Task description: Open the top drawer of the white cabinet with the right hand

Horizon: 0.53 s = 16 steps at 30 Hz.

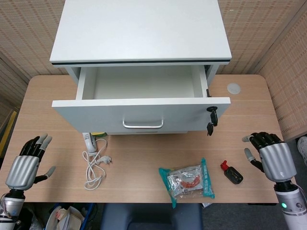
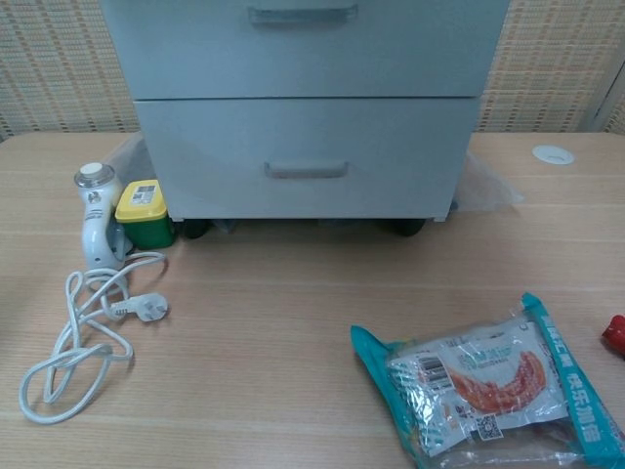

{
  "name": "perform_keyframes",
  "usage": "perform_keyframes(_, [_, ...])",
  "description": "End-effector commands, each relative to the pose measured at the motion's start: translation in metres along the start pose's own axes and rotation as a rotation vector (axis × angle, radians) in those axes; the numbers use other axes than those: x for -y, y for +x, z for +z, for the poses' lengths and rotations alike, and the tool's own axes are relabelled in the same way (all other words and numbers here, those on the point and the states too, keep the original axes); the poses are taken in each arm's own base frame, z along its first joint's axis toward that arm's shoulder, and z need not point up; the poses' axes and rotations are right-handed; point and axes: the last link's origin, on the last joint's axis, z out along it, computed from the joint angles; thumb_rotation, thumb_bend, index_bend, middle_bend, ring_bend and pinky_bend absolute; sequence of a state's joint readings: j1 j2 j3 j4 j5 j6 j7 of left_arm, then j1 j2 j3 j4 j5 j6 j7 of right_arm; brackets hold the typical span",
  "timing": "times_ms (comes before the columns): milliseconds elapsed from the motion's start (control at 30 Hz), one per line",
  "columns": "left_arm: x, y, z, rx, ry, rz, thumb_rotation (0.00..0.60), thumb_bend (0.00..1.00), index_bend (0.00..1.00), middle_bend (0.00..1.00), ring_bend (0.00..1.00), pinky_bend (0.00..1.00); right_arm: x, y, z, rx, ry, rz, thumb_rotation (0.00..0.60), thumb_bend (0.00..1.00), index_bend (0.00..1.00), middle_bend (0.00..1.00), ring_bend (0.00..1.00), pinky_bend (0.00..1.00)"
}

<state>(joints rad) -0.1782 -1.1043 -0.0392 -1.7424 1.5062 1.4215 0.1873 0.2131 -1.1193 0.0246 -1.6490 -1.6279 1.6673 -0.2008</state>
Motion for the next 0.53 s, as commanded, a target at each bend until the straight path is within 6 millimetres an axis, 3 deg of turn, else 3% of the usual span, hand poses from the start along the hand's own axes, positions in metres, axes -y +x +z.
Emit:
perform_keyframes(33, [0.0, -0.001, -0.001, -0.007, 0.002, -0.001, 0.6, 0.25, 0.0, 0.0, 0.0, 0.09, -0.014, -0.012, -0.014, 0.043, -0.059, 0.026, 0.6, 0.32, 0.34, 0.38, 0.32, 0.42])
perform_keyframes(200, [-0.001, -0.005, -0.002, -0.019, 0.004, -0.011, 0.6, 0.25, 0.0, 0.0, 0.0, 0.09, -0.024, -0.025, -0.029, 0.083, -0.12, 0.055, 0.6, 0.32, 0.34, 0.33, 0.27, 0.38])
perform_keyframes(533, [-0.004, -0.011, -0.002, -0.011, -0.002, -0.017, 0.6, 0.25, 0.0, 0.0, 0.0, 0.09, -0.033, -0.037, -0.048, 0.16, -0.177, 0.113, 0.6, 0.32, 0.34, 0.33, 0.27, 0.37])
